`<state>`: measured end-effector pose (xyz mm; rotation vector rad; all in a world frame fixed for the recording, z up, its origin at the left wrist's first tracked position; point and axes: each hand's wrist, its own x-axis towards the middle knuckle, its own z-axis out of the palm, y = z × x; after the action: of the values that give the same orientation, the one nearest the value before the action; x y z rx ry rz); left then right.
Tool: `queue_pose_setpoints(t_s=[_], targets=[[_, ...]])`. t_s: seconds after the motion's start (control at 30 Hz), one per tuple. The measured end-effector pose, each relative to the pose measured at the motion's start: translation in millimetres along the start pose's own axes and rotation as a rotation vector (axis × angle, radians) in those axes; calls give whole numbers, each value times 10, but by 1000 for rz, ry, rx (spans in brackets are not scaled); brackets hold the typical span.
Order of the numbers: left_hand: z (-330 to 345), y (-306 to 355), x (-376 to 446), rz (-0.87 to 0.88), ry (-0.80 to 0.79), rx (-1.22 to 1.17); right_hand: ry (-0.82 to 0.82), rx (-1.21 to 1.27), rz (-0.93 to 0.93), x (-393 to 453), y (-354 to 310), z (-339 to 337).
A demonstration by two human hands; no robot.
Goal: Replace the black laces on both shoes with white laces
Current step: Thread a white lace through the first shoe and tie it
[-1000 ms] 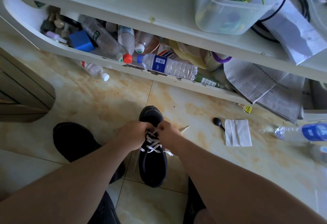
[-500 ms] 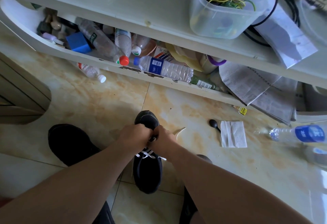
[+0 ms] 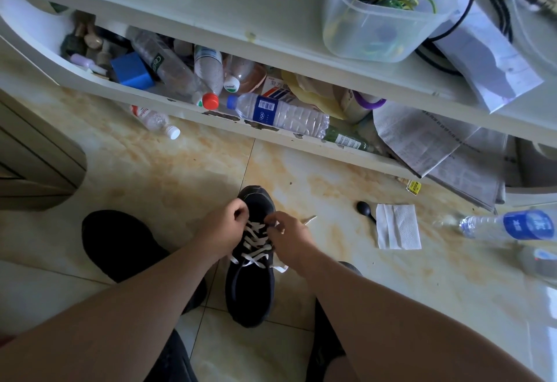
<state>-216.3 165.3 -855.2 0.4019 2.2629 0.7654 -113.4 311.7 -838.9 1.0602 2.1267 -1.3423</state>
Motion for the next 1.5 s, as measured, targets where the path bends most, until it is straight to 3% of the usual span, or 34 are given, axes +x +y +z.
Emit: queue_pose_setpoints(t_s=[0.13, 0.3, 0.63, 0.73, 0.87, 0.97, 1.03, 1.2, 1.27, 1.3, 1.37, 1.43, 1.5], targets=[[-16, 33, -9, 224, 4, 333, 52, -257, -150, 69, -70, 21], [45, 35, 61, 262, 15, 709, 20, -577, -221, 128, -227, 72], [173, 125, 56, 151, 63, 848, -14, -761, -247, 89, -272, 99], [187, 118, 77, 133, 47, 732, -10, -787, -263, 93, -284, 84], [114, -24, 94, 39, -36, 262, 8, -652, -235, 158, -217, 91], [8, -67, -18, -139, -122, -274, -22, -397, -160, 247, -154, 40], [-42, -47, -54, -250, -149, -491, -11, -139, -24, 257, -128, 1], [-108, 55, -176, -172, -144, -370, 71, 120, 100, 68, -86, -42], [-154, 30, -285, -225, -284, -465, 13, 178, 120, -130, -57, -56], [-168, 7, -342, -233, -371, -433, -55, 161, 114, -228, -20, -53], [-136, -30, -445, -150, -487, -146, -182, -92, 66, -371, 81, -7], [-2, -62, -540, -30, -371, 117, -204, -307, 4, -475, 133, 105], [139, -110, -589, -11, -116, 158, -105, -344, -28, -509, 125, 228]])
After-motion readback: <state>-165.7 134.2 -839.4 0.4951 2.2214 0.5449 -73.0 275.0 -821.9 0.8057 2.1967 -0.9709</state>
